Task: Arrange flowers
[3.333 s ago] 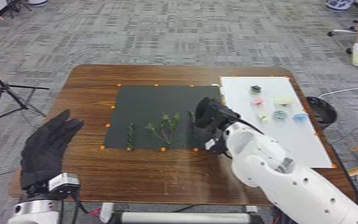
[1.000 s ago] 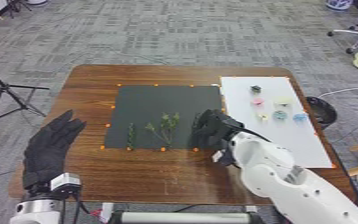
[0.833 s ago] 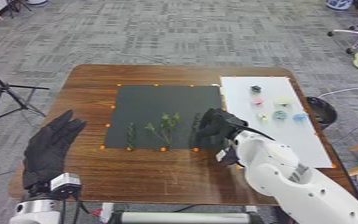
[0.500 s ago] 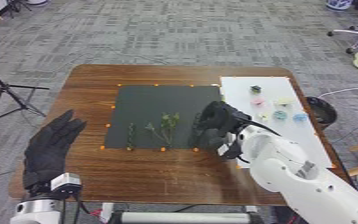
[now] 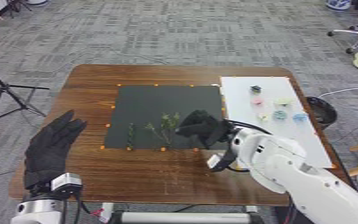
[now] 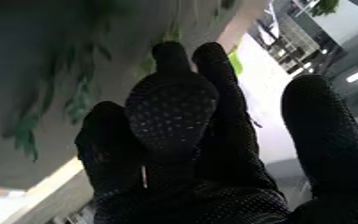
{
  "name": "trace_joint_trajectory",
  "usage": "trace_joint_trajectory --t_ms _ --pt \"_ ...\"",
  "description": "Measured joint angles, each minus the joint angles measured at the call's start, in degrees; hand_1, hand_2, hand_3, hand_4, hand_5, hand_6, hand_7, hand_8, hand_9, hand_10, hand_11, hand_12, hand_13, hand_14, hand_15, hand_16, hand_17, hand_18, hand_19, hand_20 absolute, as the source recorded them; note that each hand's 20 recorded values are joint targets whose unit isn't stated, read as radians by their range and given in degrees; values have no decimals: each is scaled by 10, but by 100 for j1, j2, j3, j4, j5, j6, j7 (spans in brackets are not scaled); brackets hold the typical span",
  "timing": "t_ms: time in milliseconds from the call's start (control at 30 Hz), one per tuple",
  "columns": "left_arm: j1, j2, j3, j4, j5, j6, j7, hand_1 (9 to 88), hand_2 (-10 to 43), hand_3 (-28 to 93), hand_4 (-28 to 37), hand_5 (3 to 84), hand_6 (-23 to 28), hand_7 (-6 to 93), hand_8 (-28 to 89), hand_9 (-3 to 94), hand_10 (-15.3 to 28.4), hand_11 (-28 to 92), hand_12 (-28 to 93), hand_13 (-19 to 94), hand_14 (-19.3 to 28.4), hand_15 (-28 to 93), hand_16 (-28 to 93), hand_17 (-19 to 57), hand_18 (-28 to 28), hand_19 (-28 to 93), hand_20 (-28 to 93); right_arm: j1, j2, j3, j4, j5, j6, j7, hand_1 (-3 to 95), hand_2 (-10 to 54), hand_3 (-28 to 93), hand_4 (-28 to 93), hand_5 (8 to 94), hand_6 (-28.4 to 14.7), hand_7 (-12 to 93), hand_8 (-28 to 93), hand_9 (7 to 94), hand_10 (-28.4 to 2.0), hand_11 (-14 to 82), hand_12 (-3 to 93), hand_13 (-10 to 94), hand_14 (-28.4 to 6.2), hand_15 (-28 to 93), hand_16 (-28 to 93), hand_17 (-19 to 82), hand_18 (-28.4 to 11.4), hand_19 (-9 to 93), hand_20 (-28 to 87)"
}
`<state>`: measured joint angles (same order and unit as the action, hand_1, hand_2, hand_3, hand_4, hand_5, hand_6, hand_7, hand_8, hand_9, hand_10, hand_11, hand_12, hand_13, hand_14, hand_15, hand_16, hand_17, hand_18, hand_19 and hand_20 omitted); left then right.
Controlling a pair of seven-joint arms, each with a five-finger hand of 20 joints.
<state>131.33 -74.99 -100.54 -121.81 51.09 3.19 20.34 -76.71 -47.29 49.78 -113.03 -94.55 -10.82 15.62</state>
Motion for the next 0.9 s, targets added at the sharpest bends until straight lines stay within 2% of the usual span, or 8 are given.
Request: trace_joint_trajectory --t_ms 133,400,900 --pt "1 -10 -2 0 0 0 1 230 -59 711 -233 511 20 146 -65 506 142 233 157 402 179 225 21 76 131 107 207 -36 -33 -3 52 4 -71 2 259 157 542 -108 584 -44 88 -53 608 -142 73 103 913 -46 547 317 598 -172 932 530" --pt "0 -20 -2 -1 0 0 3 230 -59 711 -233 510 20 146 -66 506 142 232 156 402 178 225 21 76 131 107 207 -94 -109 53 166 -45 -607 65 258 160 541 -103 576 -45 84 -52 601 -141 75 93 915 -45 546 315 598 -175 932 531" --pt "12 -32 -2 -5 -1 0 7 229 -60 712 -233 511 21 146 -66 506 141 233 155 402 178 224 21 76 131 107 207 -315 -64 312 157 -150 -593 215 246 145 562 -100 586 -46 87 -51 614 -140 79 98 920 -44 548 314 605 -176 932 538"
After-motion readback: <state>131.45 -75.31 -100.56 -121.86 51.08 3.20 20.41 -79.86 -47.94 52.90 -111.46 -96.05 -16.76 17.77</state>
